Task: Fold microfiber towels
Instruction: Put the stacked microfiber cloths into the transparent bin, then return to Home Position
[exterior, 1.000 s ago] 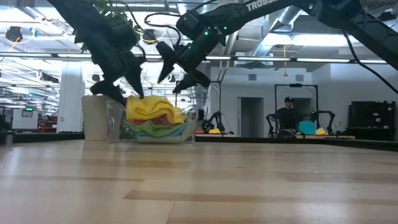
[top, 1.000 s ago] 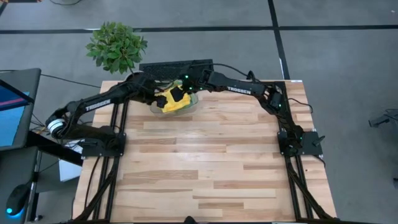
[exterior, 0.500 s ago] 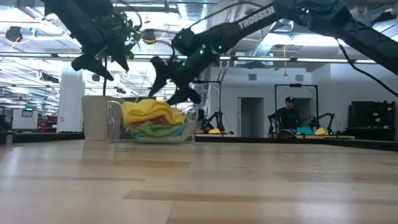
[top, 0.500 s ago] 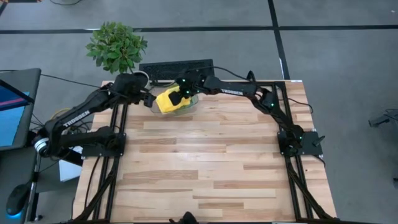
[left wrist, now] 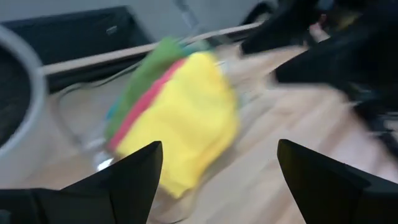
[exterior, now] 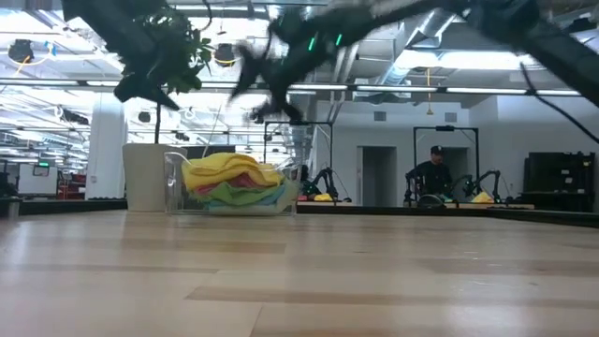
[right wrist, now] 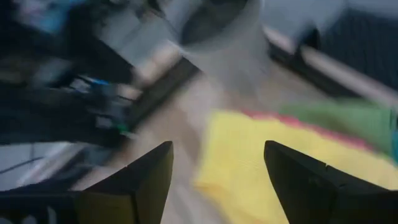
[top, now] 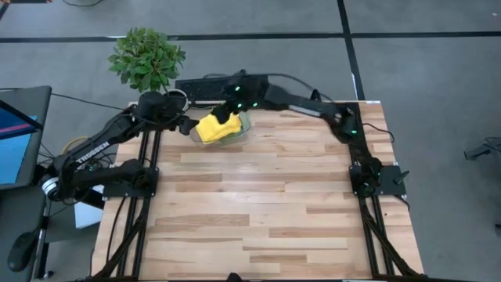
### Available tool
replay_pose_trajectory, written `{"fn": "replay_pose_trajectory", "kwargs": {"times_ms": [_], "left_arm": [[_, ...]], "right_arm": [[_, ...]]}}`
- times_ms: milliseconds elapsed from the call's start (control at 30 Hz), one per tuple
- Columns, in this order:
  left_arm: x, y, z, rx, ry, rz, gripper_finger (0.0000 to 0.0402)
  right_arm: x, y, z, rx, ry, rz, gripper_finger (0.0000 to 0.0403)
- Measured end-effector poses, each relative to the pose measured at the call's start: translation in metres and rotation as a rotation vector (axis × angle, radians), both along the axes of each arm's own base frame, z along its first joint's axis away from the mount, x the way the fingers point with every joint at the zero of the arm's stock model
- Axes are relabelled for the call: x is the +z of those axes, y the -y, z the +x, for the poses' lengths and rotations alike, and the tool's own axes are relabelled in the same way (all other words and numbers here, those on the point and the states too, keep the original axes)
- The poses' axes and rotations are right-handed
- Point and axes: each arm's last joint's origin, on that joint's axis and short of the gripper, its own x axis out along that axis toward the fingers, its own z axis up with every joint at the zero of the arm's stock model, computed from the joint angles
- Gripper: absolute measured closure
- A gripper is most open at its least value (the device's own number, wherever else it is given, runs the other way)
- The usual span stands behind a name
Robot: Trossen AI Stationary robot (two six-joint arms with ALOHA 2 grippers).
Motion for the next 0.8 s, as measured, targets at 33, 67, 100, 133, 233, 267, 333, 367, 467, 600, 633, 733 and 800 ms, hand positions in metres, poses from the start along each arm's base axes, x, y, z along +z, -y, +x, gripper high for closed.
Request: {"fn": "replay_pose_trajectory", "kwargs": {"times_ms": [33, 67, 100, 133, 233, 267, 333, 367, 467, 600, 633, 733, 800], "left_arm": [[0.003, 0.002, -0.001, -0.025, 0.032, 0.010, 0.0092], [0.008, 0.004, -0.002, -0.053, 0.071, 0.029, 0.0093], [0.013, 0.007, -0.003, -0.078, 0.115, 0.052, 0.0094], [0.019, 0.010, -0.006, -0.096, 0.154, 0.077, 0.0095], [0.034, 0.022, -0.018, -0.118, 0.255, 0.163, 0.0104], [0.039, 0.027, -0.023, -0.112, 0.288, 0.179, 0.0108], [0.047, 0.038, -0.034, -0.123, 0.344, 0.229, 0.0115], [0.050, 0.044, -0.040, -0.125, 0.367, 0.255, 0.0118], [0.058, 0.061, -0.057, -0.142, 0.435, 0.322, 0.0125], [0.061, 0.077, -0.073, -0.139, 0.485, 0.361, 0.0127], [0.060, 0.080, -0.076, -0.131, 0.487, 0.350, 0.0126], [0.058, 0.083, -0.080, -0.113, 0.511, 0.297, 0.0125], [0.055, 0.083, -0.080, -0.102, 0.509, 0.231, 0.0125]], "right_arm": [[0.019, -0.004, -0.007, 0.017, 0.023, -0.023, 0.0126], [0.037, -0.009, -0.016, 0.033, 0.029, -0.046, 0.0126], [0.052, -0.014, -0.025, 0.052, 0.024, -0.066, 0.0126], [0.066, -0.020, -0.036, 0.069, 0.008, -0.087, 0.0126], [0.105, -0.038, -0.077, 0.094, -0.090, -0.169, 0.0127], [0.120, -0.045, -0.095, 0.088, -0.127, -0.198, 0.0127], [0.149, -0.062, -0.135, 0.049, -0.195, -0.256, 0.0127], [0.159, -0.071, -0.155, 0.016, -0.243, -0.284, 0.0127], [0.185, -0.099, -0.213, -0.100, -0.335, -0.349, 0.0127], [0.209, -0.141, -0.297, -0.238, -0.294, -0.394, 0.0127], [0.210, -0.149, -0.317, -0.268, -0.267, -0.389, 0.0127], [0.201, -0.169, -0.367, -0.267, -0.198, -0.329, 0.0127], [0.186, -0.178, -0.391, -0.245, -0.172, -0.250, 0.0127]]}}
